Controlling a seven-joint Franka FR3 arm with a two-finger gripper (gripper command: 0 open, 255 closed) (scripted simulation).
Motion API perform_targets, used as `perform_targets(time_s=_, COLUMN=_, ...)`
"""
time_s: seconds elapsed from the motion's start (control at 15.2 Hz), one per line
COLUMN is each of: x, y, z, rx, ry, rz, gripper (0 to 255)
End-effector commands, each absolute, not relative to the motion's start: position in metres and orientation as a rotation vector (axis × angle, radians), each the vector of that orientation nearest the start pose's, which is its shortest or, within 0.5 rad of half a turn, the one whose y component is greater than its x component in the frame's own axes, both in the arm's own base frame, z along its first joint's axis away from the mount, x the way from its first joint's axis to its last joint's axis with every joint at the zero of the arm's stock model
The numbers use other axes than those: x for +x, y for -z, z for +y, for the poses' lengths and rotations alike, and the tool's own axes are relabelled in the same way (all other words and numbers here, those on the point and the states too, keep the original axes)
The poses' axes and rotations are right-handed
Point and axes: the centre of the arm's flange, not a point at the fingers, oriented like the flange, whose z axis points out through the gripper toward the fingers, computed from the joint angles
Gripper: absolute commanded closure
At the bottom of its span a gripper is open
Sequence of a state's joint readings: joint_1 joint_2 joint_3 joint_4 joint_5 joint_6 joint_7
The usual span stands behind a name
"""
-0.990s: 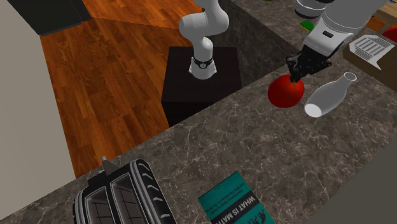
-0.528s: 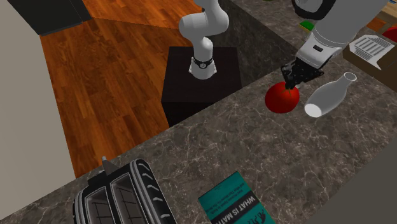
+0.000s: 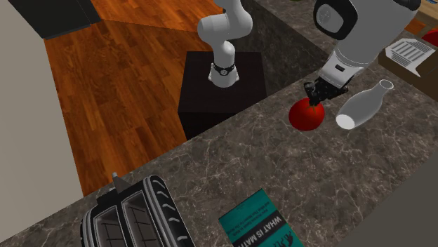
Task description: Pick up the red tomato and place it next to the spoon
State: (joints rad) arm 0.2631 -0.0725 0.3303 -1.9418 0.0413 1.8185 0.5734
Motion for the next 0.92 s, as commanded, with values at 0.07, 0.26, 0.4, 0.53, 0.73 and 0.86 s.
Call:
perform_targets(time_s=0.07, x=0.439, y=-0.49, z=0.304, rx=-3.157, ry=-0.085, rz=-0.012, gripper=255)
perform_targets(time_s=0.26, x=0.439, y=-0.475, z=0.304, rx=-3.157, ry=-0.085, rz=-0.012, gripper=255)
perform_targets(time_s=0.4, x=0.439, y=-0.464, z=0.304, rx=-3.157, ry=-0.085, rz=-0.012, gripper=255)
perform_targets(time_s=0.53, x=0.439, y=-0.454, z=0.304, rx=-3.157, ry=-0.085, rz=-0.012, gripper=255)
perform_targets(time_s=0.73, x=0.439, y=-0.438, z=0.304, rx=-3.157, ry=-0.085, rz=-0.012, gripper=255)
perform_targets(time_s=0.86, x=0.439, y=-0.427, z=0.304, rx=-3.157, ry=-0.085, rz=-0.012, gripper=255)
